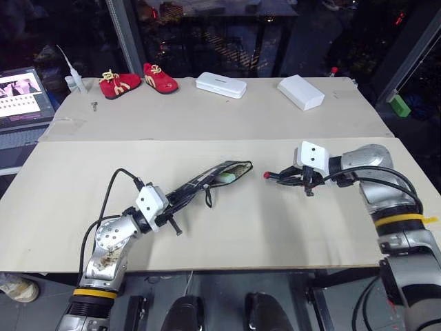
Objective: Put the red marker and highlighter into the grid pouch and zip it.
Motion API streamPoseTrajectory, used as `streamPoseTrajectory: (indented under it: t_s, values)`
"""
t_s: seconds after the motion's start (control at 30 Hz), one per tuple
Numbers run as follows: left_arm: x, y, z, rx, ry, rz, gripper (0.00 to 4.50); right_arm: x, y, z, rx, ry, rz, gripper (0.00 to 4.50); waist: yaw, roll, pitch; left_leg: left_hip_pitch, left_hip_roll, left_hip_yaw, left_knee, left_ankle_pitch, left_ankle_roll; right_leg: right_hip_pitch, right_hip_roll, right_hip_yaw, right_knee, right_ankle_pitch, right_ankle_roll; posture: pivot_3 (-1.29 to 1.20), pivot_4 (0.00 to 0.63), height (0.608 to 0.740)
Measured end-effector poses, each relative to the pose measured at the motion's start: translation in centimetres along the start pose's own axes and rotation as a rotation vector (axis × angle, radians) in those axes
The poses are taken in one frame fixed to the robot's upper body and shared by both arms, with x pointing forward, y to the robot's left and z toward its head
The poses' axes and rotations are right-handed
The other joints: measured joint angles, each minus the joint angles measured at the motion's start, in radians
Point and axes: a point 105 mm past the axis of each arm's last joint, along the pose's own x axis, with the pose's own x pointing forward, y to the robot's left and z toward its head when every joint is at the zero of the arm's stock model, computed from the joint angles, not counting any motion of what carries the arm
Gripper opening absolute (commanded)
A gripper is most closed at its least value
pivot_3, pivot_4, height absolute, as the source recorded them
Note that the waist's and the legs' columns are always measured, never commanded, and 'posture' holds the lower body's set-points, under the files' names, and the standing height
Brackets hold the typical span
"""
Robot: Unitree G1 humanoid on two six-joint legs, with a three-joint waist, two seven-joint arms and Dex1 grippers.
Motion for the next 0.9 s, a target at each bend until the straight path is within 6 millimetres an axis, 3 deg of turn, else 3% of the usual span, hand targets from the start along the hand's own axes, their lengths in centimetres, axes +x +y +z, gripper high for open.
streamPoseTrajectory:
  t_s: [0.13, 0.23, 0.37, 0.9]
  values:
    - [0.7, 0.0, 0.1, 0.0, -0.008, -0.026, 0.0, -0.1, 0.2, 6.0, -0.116, -0.054, -0.042, 0.46, 0.003, 0.0, 0.0, 0.0, 0.001, -0.001, 0.0, 0.0, 0.0, 0.0, 0.002, -0.001, 0.0, 0.0, 0.0, 0.0, 0.15, 0.74]
    - [0.9, 0.1, 0.1, 0.0, -0.011, -0.028, 0.0, 1.6, 2.4, 7.8, -0.112, -0.061, 0.027, 0.46, 0.004, 0.0, 0.0, -0.001, 0.0, -0.001, 0.0, 0.0, 0.0, 0.0, 0.001, -0.001, 0.0, 0.0, 0.0, 0.0, 0.15, 0.74]
    - [1.0, 0.0, 0.1, -0.002, -0.016, -0.029, 0.0, 3.1, 4.1, 7.8, -0.077, -0.03, 0.066, 0.46, 0.009, 0.0, 0.0, -0.002, -0.002, -0.001, 0.001, 0.0, 0.0, 0.0, -0.001, -0.001, -0.001, 0.0, 0.0, 0.0, 0.15, 0.74]
    - [1.2, 0.0, -0.2, -0.011, -0.018, -0.027, 0.0, 6.2, 4.6, 5.3, -0.102, 0.106, 0.026, 0.46, 0.01, 0.0, 0.0, -0.002, -0.003, -0.001, 0.001, 0.0, 0.0, 0.0, 0.001, -0.001, -0.001, 0.0, 0.0, 0.0, 0.15, 0.74]
